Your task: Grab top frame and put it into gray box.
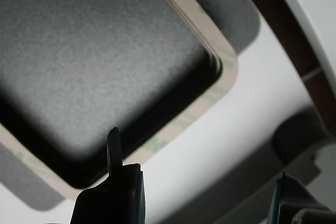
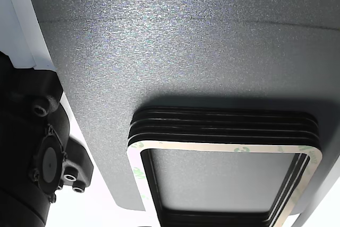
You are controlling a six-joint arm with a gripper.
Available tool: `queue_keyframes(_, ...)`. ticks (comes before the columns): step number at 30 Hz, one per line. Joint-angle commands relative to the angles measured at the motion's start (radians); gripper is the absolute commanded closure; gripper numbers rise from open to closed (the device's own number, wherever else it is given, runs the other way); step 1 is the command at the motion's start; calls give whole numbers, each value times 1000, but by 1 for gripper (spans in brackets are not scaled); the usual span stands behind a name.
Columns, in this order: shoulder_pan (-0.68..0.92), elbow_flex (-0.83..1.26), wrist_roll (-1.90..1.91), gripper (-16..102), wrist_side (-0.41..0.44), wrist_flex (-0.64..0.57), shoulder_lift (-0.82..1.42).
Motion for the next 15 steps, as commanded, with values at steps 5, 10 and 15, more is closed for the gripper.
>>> queue_keyframes(5,163,-63,-8,-10,2,11,-12)
queue_keyframes(10,287,-23,26,-11,26,-15,-9)
queue_keyframes(15,365,-18,51,-9,37,-32,-83)
